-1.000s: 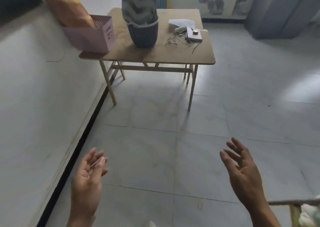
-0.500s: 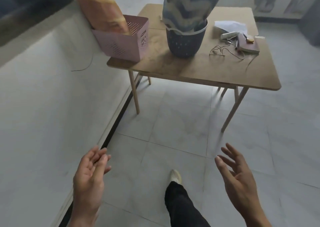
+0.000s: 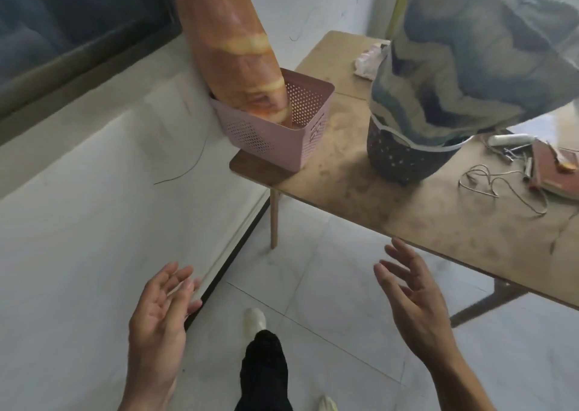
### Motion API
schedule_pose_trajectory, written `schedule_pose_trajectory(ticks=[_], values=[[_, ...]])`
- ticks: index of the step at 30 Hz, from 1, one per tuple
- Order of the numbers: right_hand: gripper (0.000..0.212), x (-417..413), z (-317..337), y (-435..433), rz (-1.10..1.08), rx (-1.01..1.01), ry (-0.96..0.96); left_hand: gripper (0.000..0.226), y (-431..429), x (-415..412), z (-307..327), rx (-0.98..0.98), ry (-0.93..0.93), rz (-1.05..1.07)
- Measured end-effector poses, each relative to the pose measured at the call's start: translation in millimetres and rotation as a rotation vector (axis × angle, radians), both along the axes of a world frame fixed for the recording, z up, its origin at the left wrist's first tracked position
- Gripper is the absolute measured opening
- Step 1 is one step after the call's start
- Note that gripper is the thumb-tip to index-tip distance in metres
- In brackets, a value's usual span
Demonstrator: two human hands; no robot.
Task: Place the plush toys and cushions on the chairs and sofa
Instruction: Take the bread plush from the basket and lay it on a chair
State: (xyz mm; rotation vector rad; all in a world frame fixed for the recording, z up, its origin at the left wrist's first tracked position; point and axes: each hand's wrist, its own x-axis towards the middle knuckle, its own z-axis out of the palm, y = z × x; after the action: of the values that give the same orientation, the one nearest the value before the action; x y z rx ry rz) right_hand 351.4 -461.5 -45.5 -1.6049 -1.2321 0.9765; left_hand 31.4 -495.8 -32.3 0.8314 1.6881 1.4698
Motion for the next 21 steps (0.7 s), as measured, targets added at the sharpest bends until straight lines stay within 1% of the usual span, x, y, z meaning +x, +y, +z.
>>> schedule_pose_trajectory(ticks=[5, 8, 10, 12, 14, 16, 21], values=[[0.054, -29, -24, 113, -0.063, -0.040, -0.110, 0.038, 126, -24, -25, -0.049, -0.012, -0.027], [0.055, -52, -16, 192, -0.071, -0.015, -0.123, 0.035, 222, -44, -18, -0.042, -0.013, -0.083], [0.059, -70, 0, 246, -0.076, 0.002, -0.091, 0.038, 287, -58, -6, -0.006, -0.010, -0.125], [0.063, -89, 14, 302, -0.070, 0.037, -0.078, 0.044, 348, -71, 8, 0.046, -0.005, -0.158], [0.065, -106, 21, 356, -0.060, 0.064, -0.105, 0.052, 406, -85, 17, 0.083, 0.017, -0.203], [0.063, -122, 22, 405, -0.019, 0.075, -0.137, 0.065, 456, -96, 23, 0.113, 0.046, -0.256], [0.069, -166, 20, 513, 0.098, 0.114, -0.184, 0.094, 547, -102, 29, 0.203, 0.015, -0.437]])
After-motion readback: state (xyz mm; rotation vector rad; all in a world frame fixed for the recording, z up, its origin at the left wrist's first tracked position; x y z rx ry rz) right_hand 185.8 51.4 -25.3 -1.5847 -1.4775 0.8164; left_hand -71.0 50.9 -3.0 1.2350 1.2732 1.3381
